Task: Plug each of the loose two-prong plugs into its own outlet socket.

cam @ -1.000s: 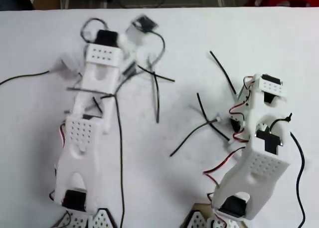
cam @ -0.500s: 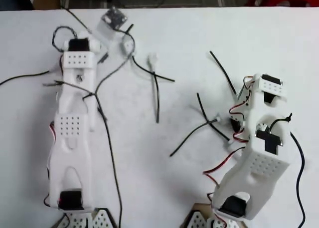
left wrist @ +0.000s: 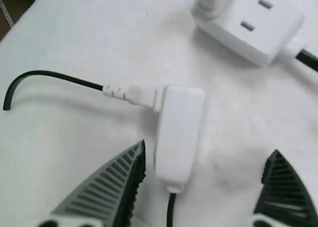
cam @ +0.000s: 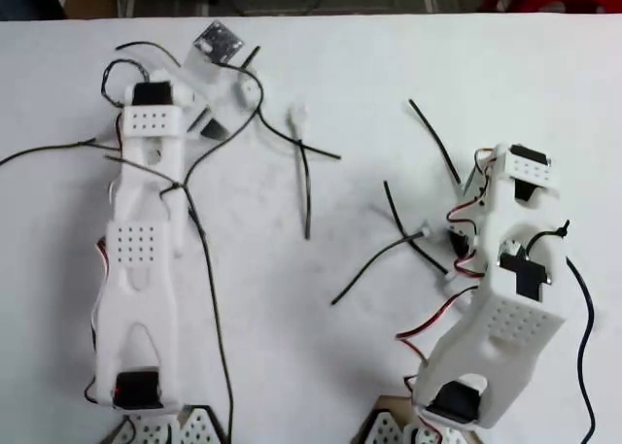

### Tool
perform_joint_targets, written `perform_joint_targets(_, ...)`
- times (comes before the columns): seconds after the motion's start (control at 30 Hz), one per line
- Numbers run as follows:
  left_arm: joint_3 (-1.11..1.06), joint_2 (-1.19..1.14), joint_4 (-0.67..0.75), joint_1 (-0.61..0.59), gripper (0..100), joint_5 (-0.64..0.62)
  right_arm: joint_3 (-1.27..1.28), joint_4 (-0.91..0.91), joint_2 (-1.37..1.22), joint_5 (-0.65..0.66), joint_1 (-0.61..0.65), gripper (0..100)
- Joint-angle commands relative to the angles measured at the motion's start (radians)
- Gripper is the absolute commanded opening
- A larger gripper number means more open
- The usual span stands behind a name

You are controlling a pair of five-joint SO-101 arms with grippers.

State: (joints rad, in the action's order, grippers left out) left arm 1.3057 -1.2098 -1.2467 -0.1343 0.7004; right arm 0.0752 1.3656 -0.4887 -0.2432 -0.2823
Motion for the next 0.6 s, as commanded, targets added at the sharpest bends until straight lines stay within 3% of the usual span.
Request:
perform_joint_targets(0.0,0.025,0.248,-0.118,0.002,38,-0.014,0.006,-0.013,-0.008,0.000,0.036,31.6)
perform_joint_targets(0.4,0.025,0.803,-0.528,0.051,38,-0.014,0.006,-0.013,-0.008,0.000,0.038,31.6)
perform_joint_targets(0.57,0.014,1.018,-0.542,0.010,38,-0.124,0.006,-0.013,-0.008,0.000,0.038,31.6)
